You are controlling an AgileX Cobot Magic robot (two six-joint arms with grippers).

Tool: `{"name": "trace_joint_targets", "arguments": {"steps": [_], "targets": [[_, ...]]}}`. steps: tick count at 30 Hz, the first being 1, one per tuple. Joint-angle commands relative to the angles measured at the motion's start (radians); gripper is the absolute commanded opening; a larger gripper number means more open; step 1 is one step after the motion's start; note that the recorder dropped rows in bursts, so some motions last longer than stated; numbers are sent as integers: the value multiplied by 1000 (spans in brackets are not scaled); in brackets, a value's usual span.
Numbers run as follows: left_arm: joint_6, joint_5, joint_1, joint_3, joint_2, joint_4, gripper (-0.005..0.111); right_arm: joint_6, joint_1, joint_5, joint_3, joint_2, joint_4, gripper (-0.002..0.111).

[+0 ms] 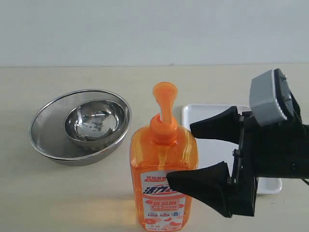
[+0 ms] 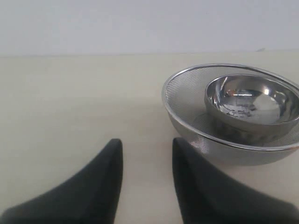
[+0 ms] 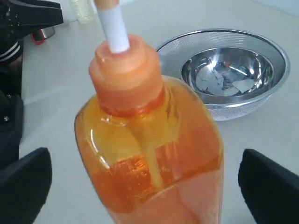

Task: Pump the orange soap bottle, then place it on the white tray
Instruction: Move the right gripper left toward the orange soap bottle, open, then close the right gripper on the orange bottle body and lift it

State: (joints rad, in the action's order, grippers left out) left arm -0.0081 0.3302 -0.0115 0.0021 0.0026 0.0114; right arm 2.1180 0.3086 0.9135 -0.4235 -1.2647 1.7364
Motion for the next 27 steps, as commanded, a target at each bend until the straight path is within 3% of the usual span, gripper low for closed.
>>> {"name": "trace_joint_targets", "arguments": {"steps": [1,5,7,11,15,17,21,22,27], "targets": [[-4,-16,2,-2,-3,-3,33,11,16,3,-42,-80,8,105],[-4,-16,2,-2,-3,-3,33,11,118,-60,-89,-156,8,105],[-4,-16,2,-2,-3,-3,33,11,172,-192,-113,-165,8,105],[-4,-16,2,-2,-3,-3,33,11,183,-234,-115,-165,8,103],[-4,-16,2,-2,-3,-3,33,9,183,-225,-115,-165,8,74],[-4,-16,2,-2,-3,-3,33,7,183,-225,-115,-165,8,44],[-4,-16,2,-2,-3,-3,33,7,183,-214,-115,-165,8,4],[-4,-16,2,-2,-3,-3,33,5,183,-206,-116,-165,8,0],[-4,-16,2,-2,-3,-3,33,3,183,-208,-124,-165,8,3]]}}
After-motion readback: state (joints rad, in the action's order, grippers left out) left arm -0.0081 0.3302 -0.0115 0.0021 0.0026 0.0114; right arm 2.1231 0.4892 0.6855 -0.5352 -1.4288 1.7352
